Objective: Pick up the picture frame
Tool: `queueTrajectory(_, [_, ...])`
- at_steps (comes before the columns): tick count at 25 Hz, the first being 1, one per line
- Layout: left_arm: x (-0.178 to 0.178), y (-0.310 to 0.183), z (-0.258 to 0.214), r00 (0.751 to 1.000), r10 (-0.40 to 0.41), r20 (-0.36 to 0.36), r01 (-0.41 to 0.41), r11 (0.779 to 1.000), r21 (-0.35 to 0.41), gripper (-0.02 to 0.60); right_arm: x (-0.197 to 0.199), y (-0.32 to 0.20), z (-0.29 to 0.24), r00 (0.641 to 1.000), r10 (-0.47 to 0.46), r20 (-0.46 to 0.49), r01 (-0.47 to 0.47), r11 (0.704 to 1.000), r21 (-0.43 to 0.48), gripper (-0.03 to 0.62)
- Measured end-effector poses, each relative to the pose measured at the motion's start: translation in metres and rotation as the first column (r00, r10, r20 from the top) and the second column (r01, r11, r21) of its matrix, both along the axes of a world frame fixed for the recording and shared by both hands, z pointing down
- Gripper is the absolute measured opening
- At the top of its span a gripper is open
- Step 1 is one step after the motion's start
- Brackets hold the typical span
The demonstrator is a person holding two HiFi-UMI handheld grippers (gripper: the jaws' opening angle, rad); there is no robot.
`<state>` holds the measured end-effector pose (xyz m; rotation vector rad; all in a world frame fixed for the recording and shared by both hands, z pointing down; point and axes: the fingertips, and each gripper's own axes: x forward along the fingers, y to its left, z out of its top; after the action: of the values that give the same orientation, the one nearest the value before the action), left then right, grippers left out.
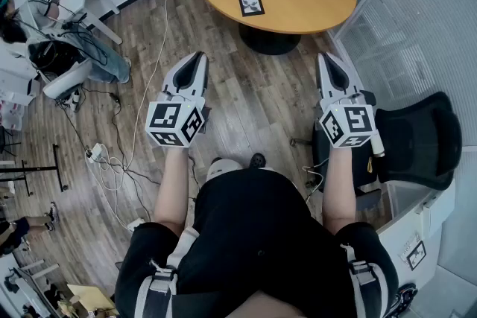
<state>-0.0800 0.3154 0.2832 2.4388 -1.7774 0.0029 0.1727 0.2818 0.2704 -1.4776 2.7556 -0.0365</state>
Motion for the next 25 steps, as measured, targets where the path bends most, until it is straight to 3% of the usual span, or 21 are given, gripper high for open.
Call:
queueTrajectory(17, [0.025, 0.007, -0.009, 0.999, 0.046, 0.008, -0.046, 0.999, 0.009, 0.038, -0.02, 0.029, -0.004, 0.998, -0.053, 0.024, 0.053, 0.999, 0.005, 0.017])
queueTrajectory(25, [0.034, 0.002, 0.007, 0.999, 0.05, 0.006, -0.05, 0.998, -0.03, 0.038, -0.022, 0.019, 0.019, 0.998, -0.055, 0.038, 0.057, 0.997, -0.049, 0.017])
